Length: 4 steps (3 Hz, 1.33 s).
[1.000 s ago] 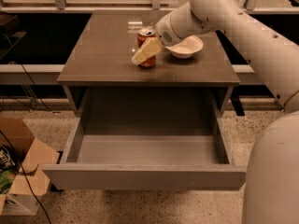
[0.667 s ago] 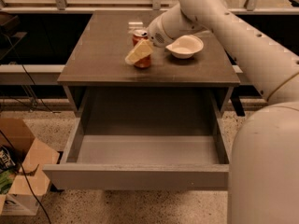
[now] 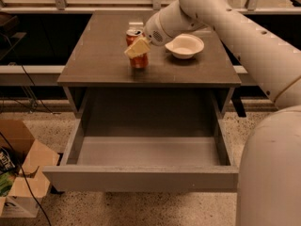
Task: Place coke can into top drawer
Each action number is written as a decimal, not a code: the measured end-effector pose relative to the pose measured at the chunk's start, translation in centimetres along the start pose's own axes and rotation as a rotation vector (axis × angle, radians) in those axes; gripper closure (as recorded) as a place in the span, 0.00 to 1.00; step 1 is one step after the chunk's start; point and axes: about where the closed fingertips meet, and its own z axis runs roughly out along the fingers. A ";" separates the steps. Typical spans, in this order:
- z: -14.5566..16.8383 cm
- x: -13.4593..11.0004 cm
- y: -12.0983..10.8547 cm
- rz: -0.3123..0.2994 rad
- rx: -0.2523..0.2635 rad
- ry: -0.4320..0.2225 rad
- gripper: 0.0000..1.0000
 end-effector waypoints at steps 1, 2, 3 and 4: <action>-2.2 -1.7 1.7 -0.033 0.014 -0.042 0.88; -5.3 -2.3 5.0 -0.061 0.009 -0.085 1.00; -7.9 -1.0 9.4 -0.060 -0.013 -0.139 1.00; -9.5 3.0 13.5 0.027 -0.023 -0.146 1.00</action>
Offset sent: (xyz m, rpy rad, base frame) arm -0.1204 -0.0186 0.0600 0.0839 -0.1092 0.0698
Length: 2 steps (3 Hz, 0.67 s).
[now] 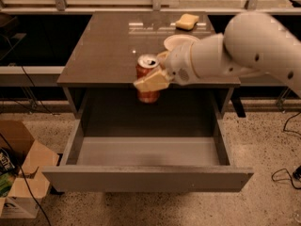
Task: Place coke can into top drawer
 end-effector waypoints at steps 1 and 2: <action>0.0 5.9 3.5 0.138 -0.001 0.052 1.00; 1.1 11.7 5.3 0.269 -0.001 0.091 1.00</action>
Offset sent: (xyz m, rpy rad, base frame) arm -0.0733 -0.0537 -0.1896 0.0506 0.3913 -0.2457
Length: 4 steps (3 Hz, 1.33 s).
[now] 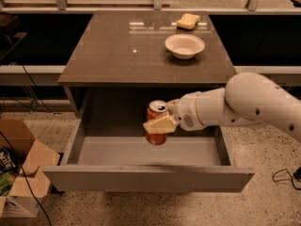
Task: Place coke can into top drawer
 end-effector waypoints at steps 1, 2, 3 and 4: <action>0.4 1.1 0.3 0.015 -0.005 0.011 1.00; 0.8 1.3 -0.1 0.004 0.002 0.040 1.00; 1.5 4.1 -1.9 0.050 0.053 0.087 1.00; 2.1 7.3 -3.9 0.092 0.123 0.111 1.00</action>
Offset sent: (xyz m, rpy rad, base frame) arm 0.0065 -0.0044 -0.0220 -0.0755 0.0277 -0.0031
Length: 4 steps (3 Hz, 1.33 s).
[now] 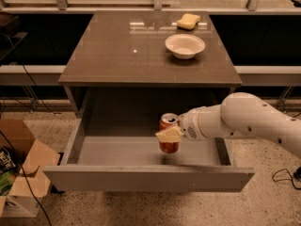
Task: Place coke can into top drawer
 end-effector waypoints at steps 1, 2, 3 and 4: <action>1.2 1.9 -2.3 0.014 0.062 -0.012 1.00; 2.1 2.9 -4.3 0.019 0.113 -0.054 0.82; 2.8 3.8 -5.1 0.040 0.156 -0.067 0.59; 3.1 4.2 -4.8 0.092 0.186 -0.065 0.36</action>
Offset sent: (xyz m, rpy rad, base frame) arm 0.0474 -0.0484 -0.0590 0.0097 -0.1417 -0.1602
